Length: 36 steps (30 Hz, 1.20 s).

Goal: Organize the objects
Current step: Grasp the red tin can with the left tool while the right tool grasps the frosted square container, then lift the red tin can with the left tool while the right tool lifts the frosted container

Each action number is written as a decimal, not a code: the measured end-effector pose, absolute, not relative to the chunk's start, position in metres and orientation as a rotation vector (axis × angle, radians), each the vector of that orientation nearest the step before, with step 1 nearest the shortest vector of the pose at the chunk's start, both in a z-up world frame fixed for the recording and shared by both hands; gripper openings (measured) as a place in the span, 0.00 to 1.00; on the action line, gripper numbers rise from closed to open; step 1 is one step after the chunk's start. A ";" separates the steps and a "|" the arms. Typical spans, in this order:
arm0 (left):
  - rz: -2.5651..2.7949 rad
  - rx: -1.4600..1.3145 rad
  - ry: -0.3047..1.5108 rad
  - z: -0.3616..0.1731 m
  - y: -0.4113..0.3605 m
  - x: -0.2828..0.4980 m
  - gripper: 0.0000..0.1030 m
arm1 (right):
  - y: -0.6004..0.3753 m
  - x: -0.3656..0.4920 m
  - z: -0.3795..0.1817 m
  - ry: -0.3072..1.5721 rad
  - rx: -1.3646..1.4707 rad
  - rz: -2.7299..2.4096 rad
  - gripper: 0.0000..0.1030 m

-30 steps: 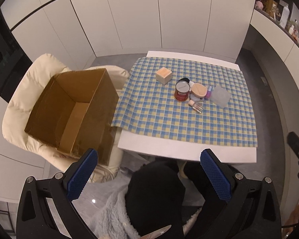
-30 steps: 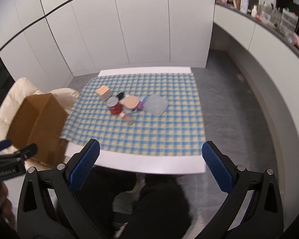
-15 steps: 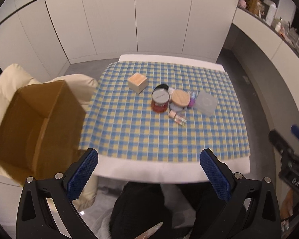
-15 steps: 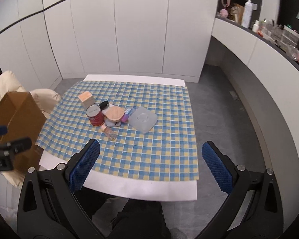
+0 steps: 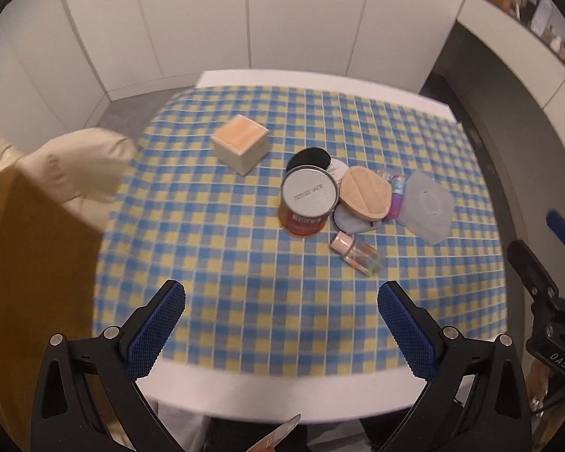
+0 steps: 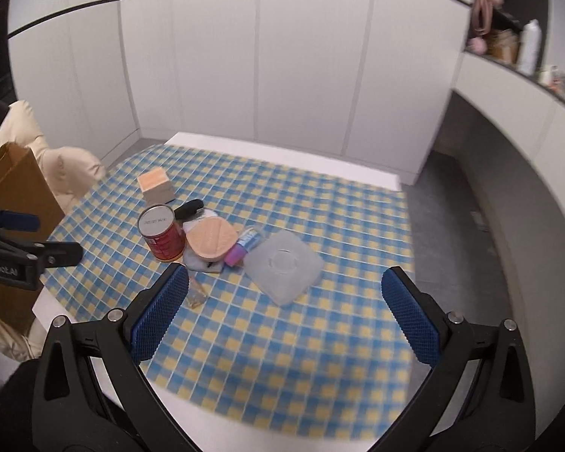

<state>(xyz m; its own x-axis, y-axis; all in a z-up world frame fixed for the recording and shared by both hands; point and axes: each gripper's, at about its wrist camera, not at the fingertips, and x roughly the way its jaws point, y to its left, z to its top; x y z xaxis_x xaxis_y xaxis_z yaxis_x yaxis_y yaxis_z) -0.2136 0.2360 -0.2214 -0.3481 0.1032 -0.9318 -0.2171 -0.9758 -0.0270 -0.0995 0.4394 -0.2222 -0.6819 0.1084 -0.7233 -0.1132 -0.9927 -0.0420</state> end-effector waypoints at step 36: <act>2.394 -1.618 0.069 -0.338 0.273 -0.306 0.52 | 0.465 -0.187 -0.350 0.176 -1.622 2.734 0.84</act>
